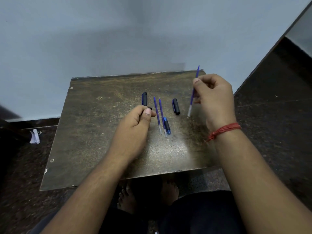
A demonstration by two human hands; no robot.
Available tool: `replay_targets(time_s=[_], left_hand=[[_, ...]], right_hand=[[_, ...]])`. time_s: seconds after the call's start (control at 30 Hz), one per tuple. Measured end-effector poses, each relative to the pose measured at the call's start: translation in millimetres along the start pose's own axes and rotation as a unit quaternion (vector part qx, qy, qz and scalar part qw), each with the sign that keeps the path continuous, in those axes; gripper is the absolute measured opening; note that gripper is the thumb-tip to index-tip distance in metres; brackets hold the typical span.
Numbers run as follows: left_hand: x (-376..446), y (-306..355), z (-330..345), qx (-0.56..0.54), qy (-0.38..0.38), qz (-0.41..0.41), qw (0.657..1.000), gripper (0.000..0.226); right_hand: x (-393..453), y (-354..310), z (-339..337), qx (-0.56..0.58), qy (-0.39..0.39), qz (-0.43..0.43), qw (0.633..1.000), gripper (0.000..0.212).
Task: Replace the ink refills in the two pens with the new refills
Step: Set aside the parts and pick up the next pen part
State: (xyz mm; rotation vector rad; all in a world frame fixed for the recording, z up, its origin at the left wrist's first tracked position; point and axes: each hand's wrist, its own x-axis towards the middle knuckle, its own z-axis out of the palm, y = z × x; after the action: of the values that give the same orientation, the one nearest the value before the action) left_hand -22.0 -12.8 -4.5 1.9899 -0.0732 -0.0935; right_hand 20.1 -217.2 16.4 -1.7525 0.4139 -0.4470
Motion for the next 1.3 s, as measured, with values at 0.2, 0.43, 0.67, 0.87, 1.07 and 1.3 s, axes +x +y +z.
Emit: replay_targets(time_s=[0.2,0.43,0.67,0.87,1.07,1.3], left_hand=[[-0.6,1.5,-0.2,-0.002,0.01,-0.005,1.0,0.027],[1.3,-3.2,0.2,-0.024,0.005,0.001,1.0,0.028],[1.3,-4.3,-0.4,-0.023,0.007,0.002,1.0,0.027],[0.9,-1.9,-1.2,-0.027,0.007,0.002,1.0,0.027],[2.4,-5.1,-3.1,-0.031,0.007,0.005,0.999,0.028],[3.2,-1.5,-5.4,-0.024,0.017,-0.002,1.0,0.027]], right_hand=[[3.8,14.4,-7.4,-0.327,-0.047,-0.052,0.943,0.01],[-0.2,18.1,-0.3,-0.427,-0.092,-0.049,0.898,0.011],[-1.4,16.2,-0.2,-0.435,-0.101,-0.04,0.894,0.014],[-1.3,14.6,-0.5,-0.427,-0.103,-0.037,0.898,0.016],[-2.3,12.0,-1.2,-0.426,-0.098,-0.037,0.899,0.016],[-7.9,-1.4,1.8,-0.408,-0.053,-0.09,0.907,0.012]])
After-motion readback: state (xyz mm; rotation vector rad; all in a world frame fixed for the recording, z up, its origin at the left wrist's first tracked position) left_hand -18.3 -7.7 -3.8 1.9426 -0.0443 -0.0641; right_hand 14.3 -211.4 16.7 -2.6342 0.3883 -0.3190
